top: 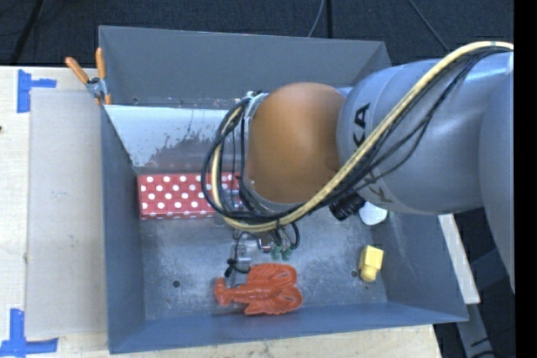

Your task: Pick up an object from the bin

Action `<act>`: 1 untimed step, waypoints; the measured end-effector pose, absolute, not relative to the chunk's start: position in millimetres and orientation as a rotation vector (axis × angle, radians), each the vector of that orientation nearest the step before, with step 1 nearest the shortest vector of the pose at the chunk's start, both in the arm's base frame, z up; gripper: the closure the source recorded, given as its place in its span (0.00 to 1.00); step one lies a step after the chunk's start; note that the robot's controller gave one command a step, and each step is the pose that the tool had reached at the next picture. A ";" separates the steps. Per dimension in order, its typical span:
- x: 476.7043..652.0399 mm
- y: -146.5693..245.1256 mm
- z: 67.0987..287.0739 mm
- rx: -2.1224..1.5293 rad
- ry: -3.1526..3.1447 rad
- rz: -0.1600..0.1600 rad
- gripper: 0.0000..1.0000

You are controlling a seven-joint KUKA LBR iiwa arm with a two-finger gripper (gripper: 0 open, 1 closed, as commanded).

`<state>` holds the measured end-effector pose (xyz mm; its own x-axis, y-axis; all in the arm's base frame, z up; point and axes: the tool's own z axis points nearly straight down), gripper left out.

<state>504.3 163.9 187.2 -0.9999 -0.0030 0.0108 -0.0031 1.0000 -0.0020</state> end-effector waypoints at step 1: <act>506.1 163.1 191.4 -0.002 -3.139 0.001 0.00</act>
Offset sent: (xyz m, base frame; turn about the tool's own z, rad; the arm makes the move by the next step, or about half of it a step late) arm -0.0209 -0.1128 -0.0826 -0.0520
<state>506.1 163.1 191.4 -1.0000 0.0013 0.0030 0.0013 1.0000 -0.0005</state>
